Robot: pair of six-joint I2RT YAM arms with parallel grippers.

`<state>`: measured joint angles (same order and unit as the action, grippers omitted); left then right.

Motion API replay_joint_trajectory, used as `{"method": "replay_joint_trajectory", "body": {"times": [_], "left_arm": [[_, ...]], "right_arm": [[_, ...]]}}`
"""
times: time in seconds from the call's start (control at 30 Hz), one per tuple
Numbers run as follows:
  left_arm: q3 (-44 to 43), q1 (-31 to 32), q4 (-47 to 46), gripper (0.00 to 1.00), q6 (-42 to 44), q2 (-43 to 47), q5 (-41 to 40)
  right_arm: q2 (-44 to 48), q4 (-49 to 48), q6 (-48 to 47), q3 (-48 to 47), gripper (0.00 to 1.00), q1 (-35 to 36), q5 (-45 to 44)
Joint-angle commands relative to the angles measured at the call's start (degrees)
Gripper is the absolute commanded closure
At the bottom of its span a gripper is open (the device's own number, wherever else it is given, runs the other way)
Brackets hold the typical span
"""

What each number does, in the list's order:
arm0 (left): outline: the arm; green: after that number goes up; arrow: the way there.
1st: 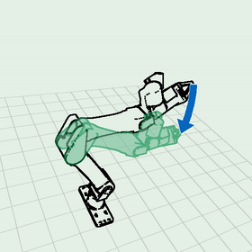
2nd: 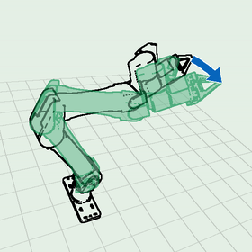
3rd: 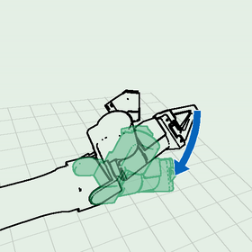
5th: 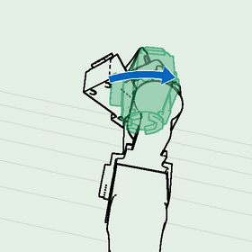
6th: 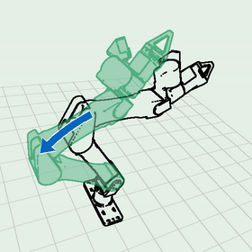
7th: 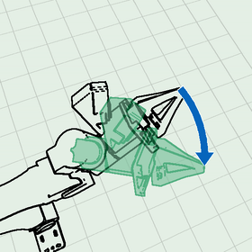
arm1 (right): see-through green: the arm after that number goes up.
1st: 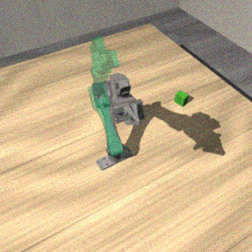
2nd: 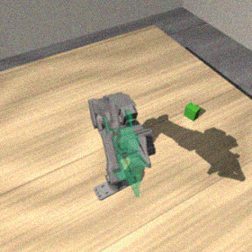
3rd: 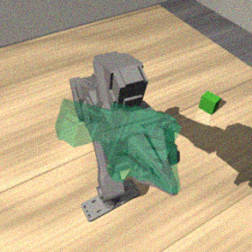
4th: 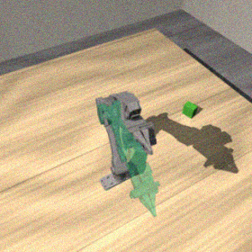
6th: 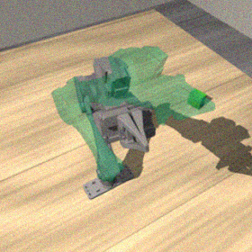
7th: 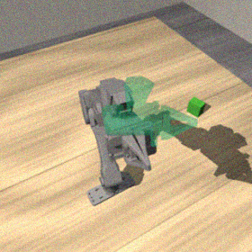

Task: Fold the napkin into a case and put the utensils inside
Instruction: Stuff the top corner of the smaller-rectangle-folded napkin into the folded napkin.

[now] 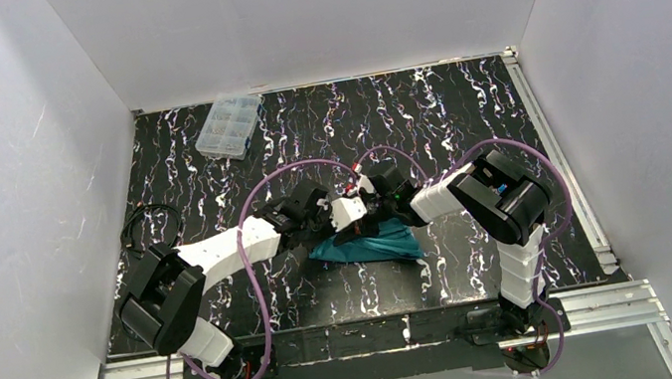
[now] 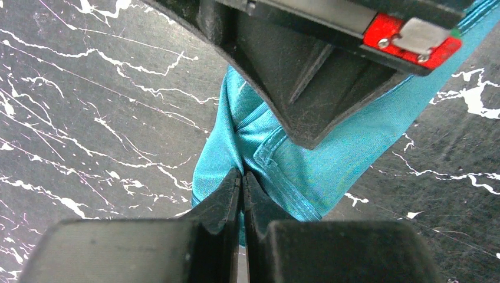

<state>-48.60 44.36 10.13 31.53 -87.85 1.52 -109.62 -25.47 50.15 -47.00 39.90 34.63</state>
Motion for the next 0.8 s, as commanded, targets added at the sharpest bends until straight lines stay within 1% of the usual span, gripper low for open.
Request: {"method": "replay_joint_trajectory", "body": {"times": [0.0, 0.3, 0.63, 0.77], "left_arm": [[0.45, 0.05, -0.19, 1.0, 0.58, 2.15, 1.55], [1.0, 0.36, -0.97, 1.0, 0.79, 2.25, 1.74], [2.26, 1.12, -0.9, 1.0, 2.23, 2.93, 1.56], [2.73, 1.47, -1.04, 1.0, 3.48, 2.74, 1.56]], "right_arm": [[-0.15, -1.16, 1.27, -2.2, 0.99, 0.56, -0.14], [1.26, -2.02, 3.58, -3.39, 0.99, 1.07, -0.25], [-1.51, -5.53, 5.16, -3.2, 0.99, -0.43, 2.01], [-1.43, -2.33, 2.93, -4.87, 0.99, -0.65, 2.28]]}}
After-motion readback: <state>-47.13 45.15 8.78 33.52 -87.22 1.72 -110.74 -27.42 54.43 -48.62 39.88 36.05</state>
